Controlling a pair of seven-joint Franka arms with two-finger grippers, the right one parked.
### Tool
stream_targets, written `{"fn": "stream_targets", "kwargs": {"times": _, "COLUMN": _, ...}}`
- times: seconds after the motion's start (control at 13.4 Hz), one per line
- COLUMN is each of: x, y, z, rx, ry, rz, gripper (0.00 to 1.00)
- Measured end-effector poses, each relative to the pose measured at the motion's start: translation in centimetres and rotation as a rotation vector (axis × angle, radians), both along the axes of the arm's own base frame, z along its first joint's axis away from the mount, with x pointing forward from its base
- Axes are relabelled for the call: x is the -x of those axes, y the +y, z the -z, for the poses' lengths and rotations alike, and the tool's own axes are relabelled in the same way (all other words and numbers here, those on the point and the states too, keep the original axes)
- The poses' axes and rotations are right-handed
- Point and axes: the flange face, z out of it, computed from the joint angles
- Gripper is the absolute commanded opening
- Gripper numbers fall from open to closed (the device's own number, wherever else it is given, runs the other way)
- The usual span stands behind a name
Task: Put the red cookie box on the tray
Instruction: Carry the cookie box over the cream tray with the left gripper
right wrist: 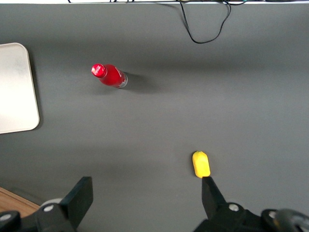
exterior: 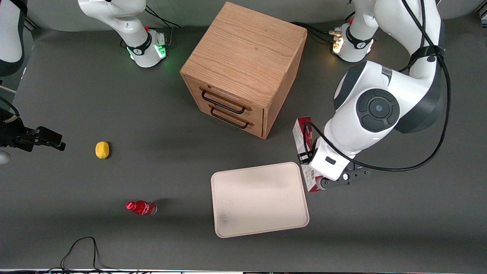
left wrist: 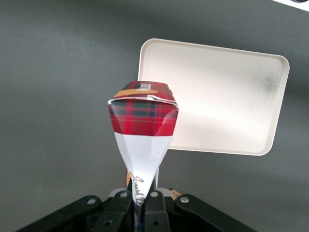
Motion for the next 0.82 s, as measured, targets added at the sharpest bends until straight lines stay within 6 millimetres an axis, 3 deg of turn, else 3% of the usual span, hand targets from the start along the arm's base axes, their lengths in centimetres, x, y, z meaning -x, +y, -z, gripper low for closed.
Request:
{"fn": "stream_targets", "kwargs": {"times": 0.22, "x": -1.1, "y": -0.1, "z": 1.6, "rx": -0.004, "ry": 0.002, "rz": -0.005, "gripper": 0.0}}
{"fn": "stream_targets", "kwargs": {"times": 0.82, "x": -4.0, "y": -1.3, "z": 10.9, "rx": -0.011, "ry": 0.003, "rz": -0.011, "gripper": 0.0}}
